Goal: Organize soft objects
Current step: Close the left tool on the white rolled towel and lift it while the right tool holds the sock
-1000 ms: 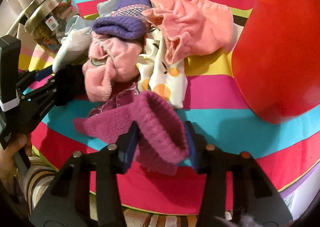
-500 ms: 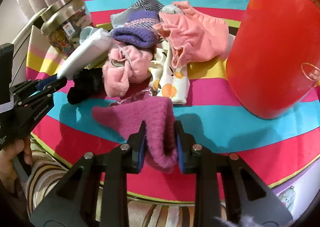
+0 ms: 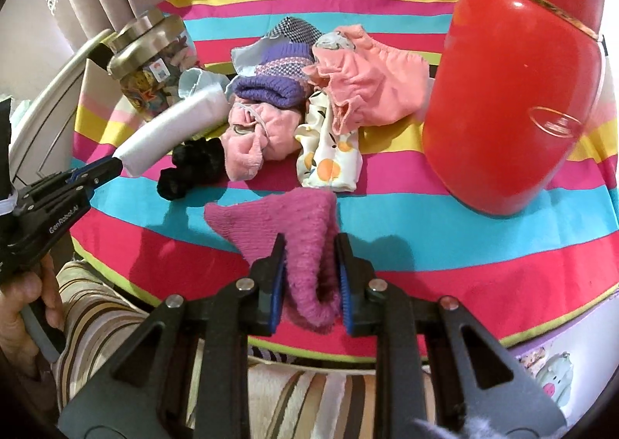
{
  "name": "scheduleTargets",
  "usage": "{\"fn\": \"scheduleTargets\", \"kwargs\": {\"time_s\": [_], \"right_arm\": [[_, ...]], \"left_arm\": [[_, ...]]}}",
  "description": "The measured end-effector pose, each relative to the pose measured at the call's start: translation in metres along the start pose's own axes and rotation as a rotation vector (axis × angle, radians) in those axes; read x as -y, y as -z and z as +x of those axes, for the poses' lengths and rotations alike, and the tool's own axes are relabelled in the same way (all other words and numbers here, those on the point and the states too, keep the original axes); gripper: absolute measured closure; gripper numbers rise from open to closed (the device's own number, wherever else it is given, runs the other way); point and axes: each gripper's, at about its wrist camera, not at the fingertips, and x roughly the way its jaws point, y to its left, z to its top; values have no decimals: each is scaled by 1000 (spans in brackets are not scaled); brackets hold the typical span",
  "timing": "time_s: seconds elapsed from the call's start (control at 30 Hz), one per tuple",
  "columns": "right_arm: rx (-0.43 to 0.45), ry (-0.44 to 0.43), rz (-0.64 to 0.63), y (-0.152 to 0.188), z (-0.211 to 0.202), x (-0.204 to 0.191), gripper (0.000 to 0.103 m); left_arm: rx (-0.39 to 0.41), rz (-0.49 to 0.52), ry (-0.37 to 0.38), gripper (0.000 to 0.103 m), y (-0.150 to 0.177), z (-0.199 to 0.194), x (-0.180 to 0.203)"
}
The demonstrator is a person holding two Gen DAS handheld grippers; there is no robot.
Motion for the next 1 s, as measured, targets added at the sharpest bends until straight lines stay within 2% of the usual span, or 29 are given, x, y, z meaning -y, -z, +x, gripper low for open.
{"fn": "scheduleTargets", "kwargs": {"time_s": [0.23,0.37,0.5,0.67,0.73,0.8,0.87,1.0], "right_arm": [[26,-8,2,15,-20,4,76],[40,-12,7,26,-36,8,77],[66,-4,20,37,-56,17,77],[85,28,48,48,-73,37,77],[79,34,67,52,-76,47,77],[73,47,91,56,-79,59,77],[70,61,111,59,-82,69,77],[67,88,146,63,-89,88,77]], "left_arm": [[-2,-49,64,102,8,-13,-2],[-20,-74,126,100,8,-10,-8],[-85,6,85,96,-1,15,-10],[-141,133,78,94,-13,46,-5],[-151,163,96,79,-20,57,-2],[-142,204,97,43,-26,64,2],[-117,240,102,35,-30,67,6],[-138,254,69,36,-36,80,5]]}}
